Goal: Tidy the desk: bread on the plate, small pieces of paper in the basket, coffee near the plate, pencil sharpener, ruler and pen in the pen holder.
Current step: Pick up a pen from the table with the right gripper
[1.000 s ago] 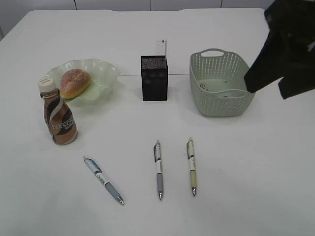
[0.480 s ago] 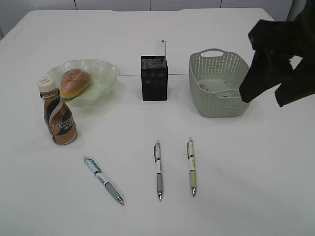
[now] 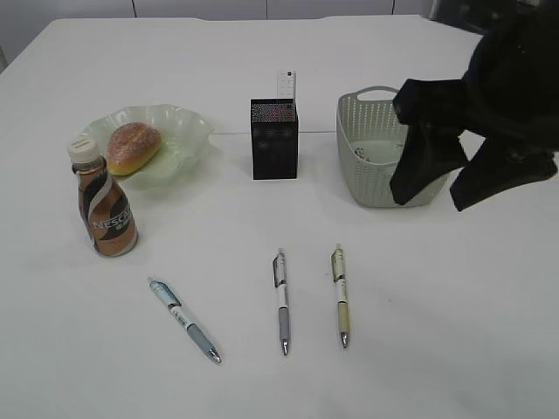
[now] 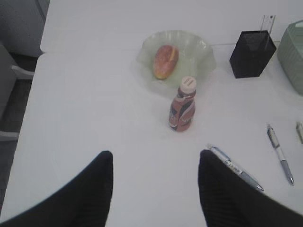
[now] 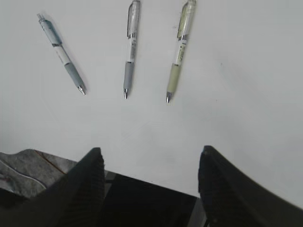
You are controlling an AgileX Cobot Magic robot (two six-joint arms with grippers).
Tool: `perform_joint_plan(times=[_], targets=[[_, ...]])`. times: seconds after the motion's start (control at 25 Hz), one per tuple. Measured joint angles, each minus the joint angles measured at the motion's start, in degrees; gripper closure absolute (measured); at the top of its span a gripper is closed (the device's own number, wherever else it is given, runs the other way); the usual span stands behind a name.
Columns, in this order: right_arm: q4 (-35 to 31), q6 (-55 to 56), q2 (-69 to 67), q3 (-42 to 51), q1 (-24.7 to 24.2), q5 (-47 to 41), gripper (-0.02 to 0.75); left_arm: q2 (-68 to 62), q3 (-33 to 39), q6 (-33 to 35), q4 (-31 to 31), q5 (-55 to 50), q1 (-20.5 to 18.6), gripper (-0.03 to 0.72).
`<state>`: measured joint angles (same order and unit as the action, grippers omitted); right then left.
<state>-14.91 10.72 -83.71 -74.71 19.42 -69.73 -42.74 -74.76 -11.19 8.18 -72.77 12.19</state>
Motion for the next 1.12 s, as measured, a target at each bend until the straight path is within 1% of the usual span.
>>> perform_joint_plan(times=[0.2,0.32,0.44,0.56,0.8,1.12], targets=[[0.7,-0.2,-3.7,0.0,0.2,7.8,0.25,4.0,0.0,-0.1,0.0,0.0,0.0,0.267],[4.9,2.6,-6.6,-0.5,2.0,10.3,0.25,4.6,0.0,-0.3,-0.4,-0.1,0.0,0.267],[9.8,7.3,-10.9,-1.9,5.5,10.3,0.25,4.6,0.0,-0.3,-0.8,-0.1,0.0,0.267],[11.8,11.6,-16.3,-4.7,8.2,10.0,0.25,4.6,0.0,-0.4,-0.8,-0.1,0.0,0.267],[12.6,16.1,-26.3,-10.8,8.5,7.5,0.25,4.6,0.0,-0.4,-1.2,-0.1,0.0,0.267],[12.7,16.4,-35.4,-11.6,8.5,6.0,0.25,4.6,0.0,-0.5,-1.9,-0.1,0.0,0.267]])
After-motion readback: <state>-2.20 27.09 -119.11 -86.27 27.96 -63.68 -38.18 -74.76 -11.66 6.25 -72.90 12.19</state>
